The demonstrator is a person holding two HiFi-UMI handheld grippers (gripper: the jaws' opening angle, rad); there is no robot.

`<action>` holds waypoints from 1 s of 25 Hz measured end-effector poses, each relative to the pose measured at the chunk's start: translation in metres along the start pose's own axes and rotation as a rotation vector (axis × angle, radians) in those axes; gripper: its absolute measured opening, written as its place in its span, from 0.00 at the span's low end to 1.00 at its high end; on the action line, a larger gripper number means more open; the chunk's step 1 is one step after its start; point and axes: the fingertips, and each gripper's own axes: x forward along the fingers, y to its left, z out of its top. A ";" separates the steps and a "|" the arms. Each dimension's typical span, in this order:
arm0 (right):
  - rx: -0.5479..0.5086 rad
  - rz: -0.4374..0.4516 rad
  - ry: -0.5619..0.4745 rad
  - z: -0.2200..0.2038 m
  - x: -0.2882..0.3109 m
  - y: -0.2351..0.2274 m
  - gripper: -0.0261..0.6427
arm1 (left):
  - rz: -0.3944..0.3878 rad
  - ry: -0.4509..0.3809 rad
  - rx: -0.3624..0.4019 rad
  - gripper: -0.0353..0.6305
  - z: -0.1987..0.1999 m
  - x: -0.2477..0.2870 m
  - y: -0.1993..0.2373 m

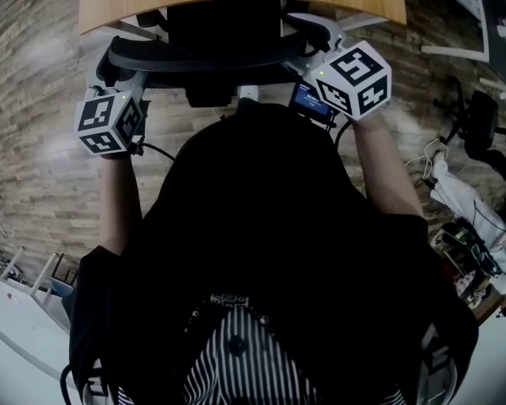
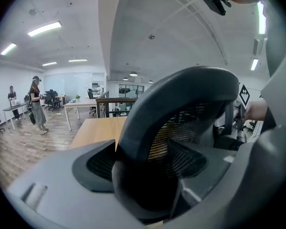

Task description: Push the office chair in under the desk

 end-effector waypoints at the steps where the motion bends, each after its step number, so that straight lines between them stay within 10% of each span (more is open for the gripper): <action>1: -0.003 0.004 -0.003 0.001 0.001 -0.002 0.43 | 0.001 0.000 -0.001 0.55 0.002 0.002 0.000; 25: -0.067 0.000 -0.051 0.057 0.061 -0.078 0.39 | 0.081 -0.071 -0.060 0.56 0.040 0.072 0.066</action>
